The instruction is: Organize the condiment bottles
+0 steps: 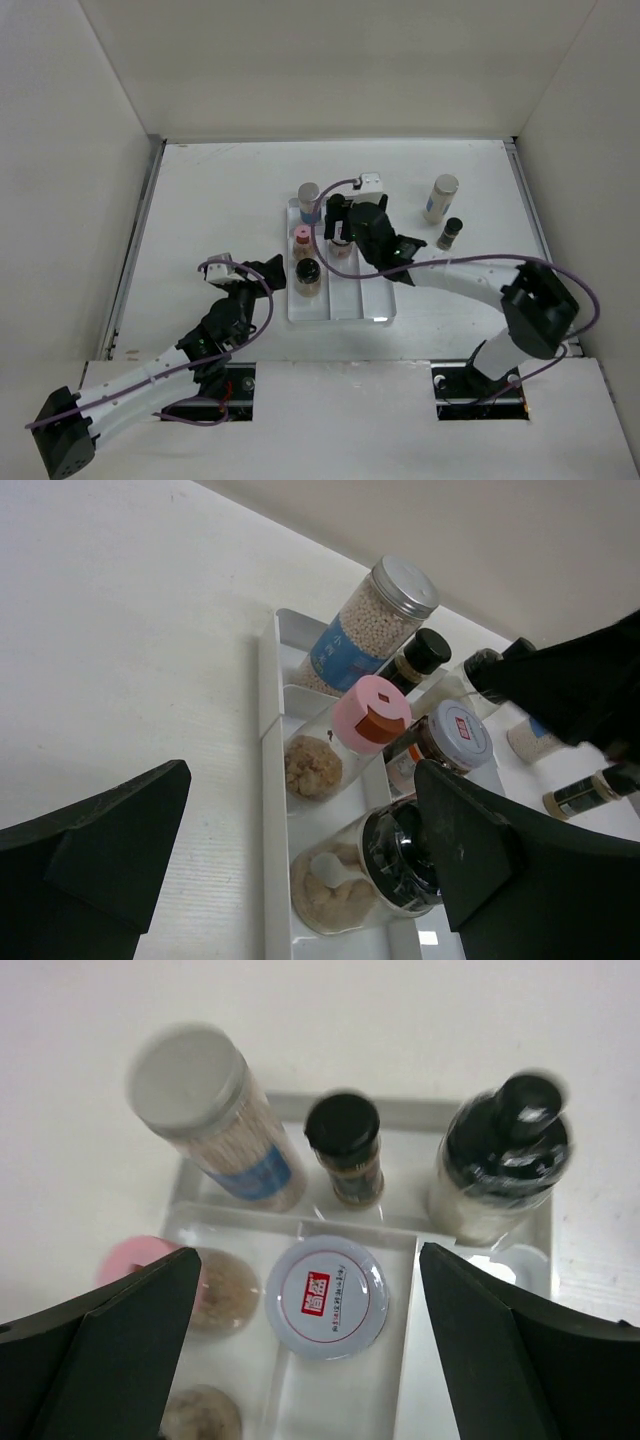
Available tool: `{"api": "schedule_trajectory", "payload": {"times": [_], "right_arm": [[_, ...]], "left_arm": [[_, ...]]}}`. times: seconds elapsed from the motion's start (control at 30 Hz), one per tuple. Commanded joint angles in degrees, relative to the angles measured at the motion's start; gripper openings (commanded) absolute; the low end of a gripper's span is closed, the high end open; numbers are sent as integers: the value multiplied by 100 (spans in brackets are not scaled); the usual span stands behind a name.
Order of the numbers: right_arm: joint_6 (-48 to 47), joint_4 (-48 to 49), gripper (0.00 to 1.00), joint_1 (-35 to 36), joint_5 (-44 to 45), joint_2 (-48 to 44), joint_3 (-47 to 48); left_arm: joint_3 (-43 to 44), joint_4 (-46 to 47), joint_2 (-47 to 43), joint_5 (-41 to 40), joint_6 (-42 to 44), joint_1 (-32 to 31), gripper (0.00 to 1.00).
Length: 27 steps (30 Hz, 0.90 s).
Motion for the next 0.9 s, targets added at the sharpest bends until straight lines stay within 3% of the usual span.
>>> {"api": "schedule_trajectory", "payload": {"times": [0.0,0.2,0.37,0.73,0.77,0.87], "right_arm": [[-74,198,98,-58,163,-1226,-226],[-12,-520,99,-1927,355,-2345,-624],[-441,-1419,100,-3186,286,-1425,228],[-355,-1253,100,-3856,-1049,176,976],[-346,-1183,98,-3873,-1137,264,1020],[-328,-867,76,-3856,-1112,353,1021]], "left_arm": [[-93,337,-6,-166,44,-65,98],[12,328,161,-236,106,31,98],[47,302,126,-316,237,-21,98],[30,337,12,-307,387,5,98],[39,337,47,-307,387,5,98],[39,355,73,-316,396,22,98]]}}
